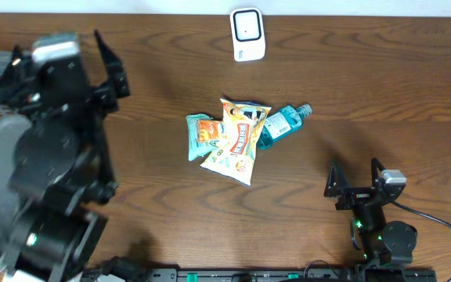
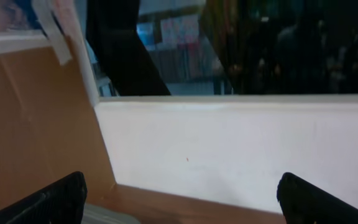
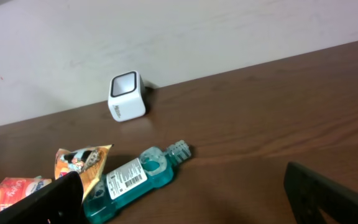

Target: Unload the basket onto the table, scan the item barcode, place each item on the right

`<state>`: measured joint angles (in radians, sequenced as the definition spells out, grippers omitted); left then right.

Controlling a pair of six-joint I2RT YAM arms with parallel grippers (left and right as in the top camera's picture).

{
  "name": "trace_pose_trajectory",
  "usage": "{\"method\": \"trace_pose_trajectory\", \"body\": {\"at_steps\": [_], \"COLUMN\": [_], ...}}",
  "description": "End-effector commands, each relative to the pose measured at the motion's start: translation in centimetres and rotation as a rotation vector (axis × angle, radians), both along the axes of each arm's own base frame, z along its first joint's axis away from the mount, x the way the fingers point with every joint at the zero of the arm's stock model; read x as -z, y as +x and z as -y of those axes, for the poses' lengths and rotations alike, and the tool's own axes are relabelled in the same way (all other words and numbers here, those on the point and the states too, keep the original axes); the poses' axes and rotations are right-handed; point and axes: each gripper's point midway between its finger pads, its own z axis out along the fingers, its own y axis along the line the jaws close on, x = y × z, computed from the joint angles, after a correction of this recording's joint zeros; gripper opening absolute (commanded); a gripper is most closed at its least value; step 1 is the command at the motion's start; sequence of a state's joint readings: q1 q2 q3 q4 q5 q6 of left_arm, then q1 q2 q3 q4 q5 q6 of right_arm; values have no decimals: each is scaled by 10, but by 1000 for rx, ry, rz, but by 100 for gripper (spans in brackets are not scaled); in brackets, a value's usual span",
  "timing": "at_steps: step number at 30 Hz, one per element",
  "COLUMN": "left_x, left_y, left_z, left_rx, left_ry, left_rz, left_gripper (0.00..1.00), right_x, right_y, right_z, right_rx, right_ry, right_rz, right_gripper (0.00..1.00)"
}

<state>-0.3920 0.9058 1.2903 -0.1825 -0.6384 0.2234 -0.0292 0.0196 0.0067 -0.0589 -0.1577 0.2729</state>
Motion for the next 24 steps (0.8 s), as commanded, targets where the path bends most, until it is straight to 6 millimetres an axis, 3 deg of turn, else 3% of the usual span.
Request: {"method": "trace_pose_trajectory", "body": {"at_steps": [1,10,16,24], "left_x": [-11,-20,-30,-21], "left_y": [-30,-107,-164,-223], "left_z": [-4,-9,-35,-53], "left_rx": [70,225,153,119], "left_ry": [-26,-29,-37,-164], "left_rz": [76,253,388,542], "left_gripper": [98,98,98,98], "right_x": [2,2,2,2], "right_y": [0,0,0,0], "right_z": [-1,-1,-1,-1], "right_rx": [-4,-4,-4,-4], "right_ry": [-16,-16,-16,-16], "right_rz": [-3,-3,-3,-3], "right_gripper": [99,99,99,99]}}
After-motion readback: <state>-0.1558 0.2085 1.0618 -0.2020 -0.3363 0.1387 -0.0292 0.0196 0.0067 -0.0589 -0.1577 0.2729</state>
